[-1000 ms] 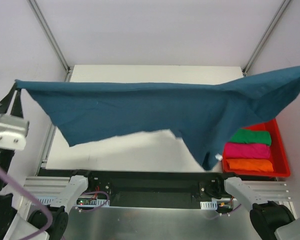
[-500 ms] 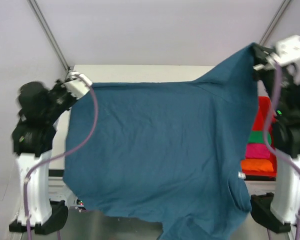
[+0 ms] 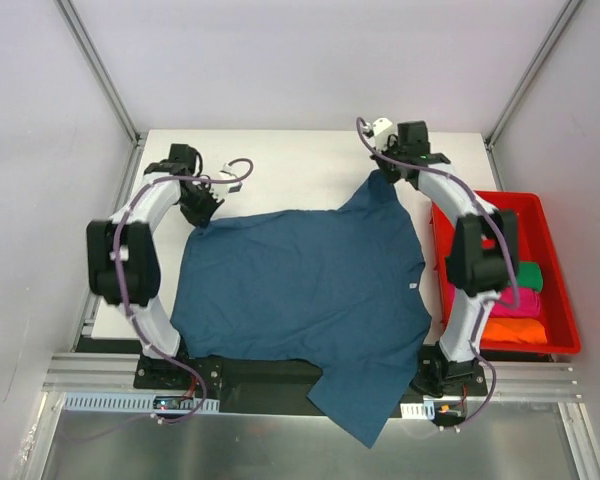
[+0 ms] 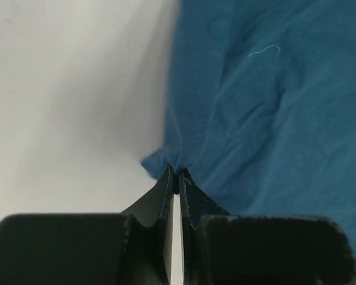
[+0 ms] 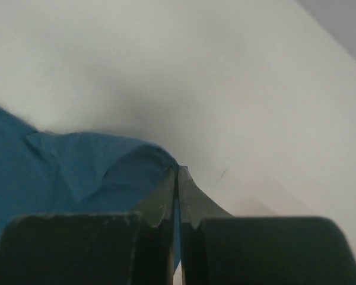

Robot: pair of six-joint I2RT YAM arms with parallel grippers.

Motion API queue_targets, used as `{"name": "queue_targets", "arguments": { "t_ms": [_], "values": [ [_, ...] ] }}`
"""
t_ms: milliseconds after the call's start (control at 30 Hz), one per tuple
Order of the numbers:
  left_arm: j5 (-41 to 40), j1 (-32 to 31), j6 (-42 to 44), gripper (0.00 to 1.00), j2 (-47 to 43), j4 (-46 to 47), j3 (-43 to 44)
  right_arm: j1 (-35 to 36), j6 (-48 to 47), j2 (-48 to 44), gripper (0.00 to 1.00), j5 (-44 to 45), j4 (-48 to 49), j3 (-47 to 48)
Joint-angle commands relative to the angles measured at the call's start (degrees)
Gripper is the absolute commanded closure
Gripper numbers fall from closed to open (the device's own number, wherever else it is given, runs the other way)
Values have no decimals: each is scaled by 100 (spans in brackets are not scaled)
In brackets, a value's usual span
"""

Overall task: Roll the t-shirts
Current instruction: Flatten out the T-shirt at the center of the board, then fold the T-shirt at the center of the board.

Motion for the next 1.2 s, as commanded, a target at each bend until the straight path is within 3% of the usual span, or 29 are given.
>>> {"name": "queue_targets", "arguments": {
  "t_ms": [0, 133, 300, 567, 833, 1167],
  "values": [
    [111, 169, -86, 100, 1083, -38, 781, -45, -339, 1262, 99, 358, 175, 1557],
    [58, 336, -481, 100, 1867, -47, 1607, -80, -419, 2816, 99, 885, -107, 3158],
    [-3, 398, -878, 100, 2623, -47, 2530, -115, -269, 3681, 99, 1343, 68, 4388],
    [-223, 398, -869, 100, 3519, -47, 4224, -124, -436, 4077, 99, 1545, 631, 4794],
    [-416, 406, -842, 100, 4329, 49, 6080, -142, 90, 4033, 99, 1896, 1220, 4786],
    [-258, 398, -948, 100, 4146, 392, 5801, -133, 153, 3832, 99, 1739, 790, 4593]
  ]
}}
